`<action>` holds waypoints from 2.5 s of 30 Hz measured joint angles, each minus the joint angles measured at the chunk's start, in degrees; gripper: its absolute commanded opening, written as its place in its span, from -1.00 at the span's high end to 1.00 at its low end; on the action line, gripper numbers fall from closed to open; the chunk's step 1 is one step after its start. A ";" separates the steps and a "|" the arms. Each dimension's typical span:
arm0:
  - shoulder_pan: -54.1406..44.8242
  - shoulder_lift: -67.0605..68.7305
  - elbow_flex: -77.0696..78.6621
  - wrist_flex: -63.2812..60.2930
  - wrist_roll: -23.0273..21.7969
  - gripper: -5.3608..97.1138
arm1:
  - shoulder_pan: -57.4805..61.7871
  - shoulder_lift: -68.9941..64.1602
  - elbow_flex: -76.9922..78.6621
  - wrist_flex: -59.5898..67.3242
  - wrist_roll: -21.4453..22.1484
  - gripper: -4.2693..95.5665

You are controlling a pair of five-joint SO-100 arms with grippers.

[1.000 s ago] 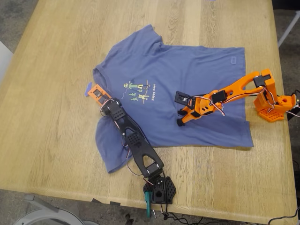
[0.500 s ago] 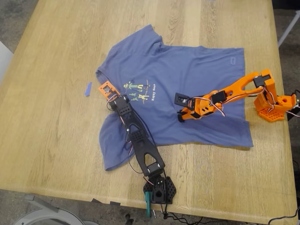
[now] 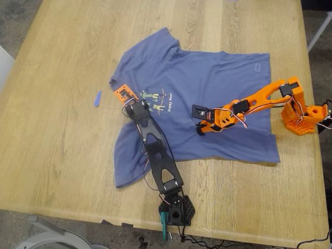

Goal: Fold a T-shirt

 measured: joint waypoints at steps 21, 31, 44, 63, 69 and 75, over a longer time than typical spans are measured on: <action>8.96 10.72 0.09 0.79 0.26 0.90 | 8.70 -0.09 -25.66 8.88 -3.96 0.91; 14.41 16.88 0.09 0.79 0.26 0.90 | 18.98 10.72 -18.81 8.17 -4.31 0.91; 28.83 20.65 0.09 0.79 0.79 0.90 | 30.23 31.73 14.50 -3.78 -3.78 0.91; 48.25 20.13 0.09 -2.81 0.62 0.90 | 46.23 34.98 23.29 -15.12 -3.78 0.91; 53.35 14.41 0.09 -6.86 0.62 0.90 | 49.83 34.28 23.29 -20.65 -3.78 0.91; 58.27 7.12 0.09 -12.30 0.88 0.90 | 52.56 33.05 25.66 -26.02 -3.78 0.91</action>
